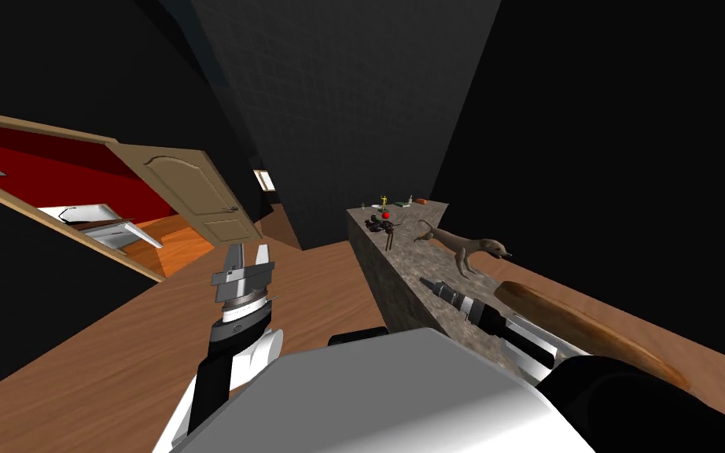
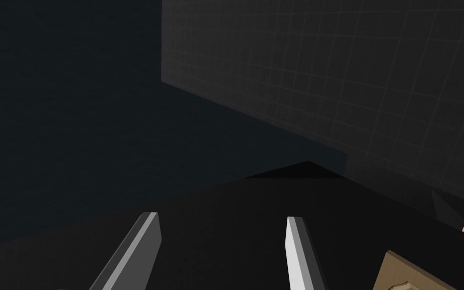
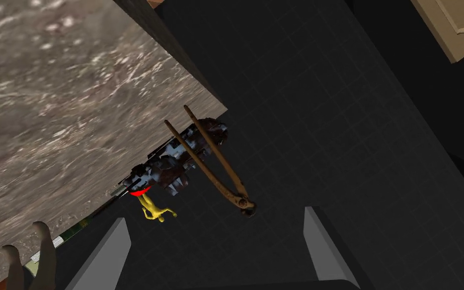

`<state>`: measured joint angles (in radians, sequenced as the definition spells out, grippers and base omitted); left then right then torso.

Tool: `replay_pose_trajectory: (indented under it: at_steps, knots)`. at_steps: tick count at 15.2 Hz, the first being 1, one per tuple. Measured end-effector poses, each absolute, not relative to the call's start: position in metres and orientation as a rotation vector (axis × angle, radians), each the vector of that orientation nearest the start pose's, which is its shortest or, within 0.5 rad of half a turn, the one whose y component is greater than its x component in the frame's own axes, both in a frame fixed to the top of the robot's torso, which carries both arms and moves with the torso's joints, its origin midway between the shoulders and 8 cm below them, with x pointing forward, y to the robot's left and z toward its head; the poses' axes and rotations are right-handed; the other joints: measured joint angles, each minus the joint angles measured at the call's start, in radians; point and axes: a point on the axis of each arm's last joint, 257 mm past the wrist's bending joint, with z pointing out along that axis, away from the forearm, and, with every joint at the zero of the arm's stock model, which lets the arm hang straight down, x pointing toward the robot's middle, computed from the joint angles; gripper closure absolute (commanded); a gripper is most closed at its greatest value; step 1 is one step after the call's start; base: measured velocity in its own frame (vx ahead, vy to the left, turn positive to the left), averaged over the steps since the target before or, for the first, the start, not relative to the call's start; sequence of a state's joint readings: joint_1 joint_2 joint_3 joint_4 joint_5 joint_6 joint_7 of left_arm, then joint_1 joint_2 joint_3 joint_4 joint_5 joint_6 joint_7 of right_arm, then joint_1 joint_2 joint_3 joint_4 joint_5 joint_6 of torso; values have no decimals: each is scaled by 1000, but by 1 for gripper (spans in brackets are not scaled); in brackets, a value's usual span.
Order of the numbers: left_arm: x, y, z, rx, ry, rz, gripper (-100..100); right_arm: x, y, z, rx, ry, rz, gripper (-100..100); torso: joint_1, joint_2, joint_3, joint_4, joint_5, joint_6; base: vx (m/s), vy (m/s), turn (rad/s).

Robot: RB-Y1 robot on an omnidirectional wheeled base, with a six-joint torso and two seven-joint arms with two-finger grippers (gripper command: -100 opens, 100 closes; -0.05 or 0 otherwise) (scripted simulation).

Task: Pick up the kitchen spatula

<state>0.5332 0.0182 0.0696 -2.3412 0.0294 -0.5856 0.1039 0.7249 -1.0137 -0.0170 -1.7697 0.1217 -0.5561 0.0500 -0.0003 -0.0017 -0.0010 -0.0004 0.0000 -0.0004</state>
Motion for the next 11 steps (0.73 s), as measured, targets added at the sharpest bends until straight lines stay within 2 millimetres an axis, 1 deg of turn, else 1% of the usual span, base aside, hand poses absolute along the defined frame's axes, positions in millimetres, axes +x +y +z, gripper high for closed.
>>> replay_pose_trajectory:
  at_steps: [3,4,6,8,11]
  knots:
    - [309,298,58,-586,506,-1366,0,299,-410,-265,149,1974,657,-100,0,0,0,0,0,0,8,-10,143]
    - [309,298,58,-586,506,-1366,0,292,-419,-271,142,2008,631,-100,0,0,0,0,0,0,4,-12,139]
    - [309,298,58,-586,506,-1365,0,287,-429,-277,119,2054,599,-100,0,1,0,0,0,0,1,-9,86]
    - [309,298,58,-586,506,-1366,0,281,-444,-285,100,2106,557,-100,0,1,0,0,0,0,-3,-10,144]
    - [309,298,58,-586,506,-1366,0,264,-472,-297,75,2196,482,-100,0,2,1,0,0,0,-10,-15,118]
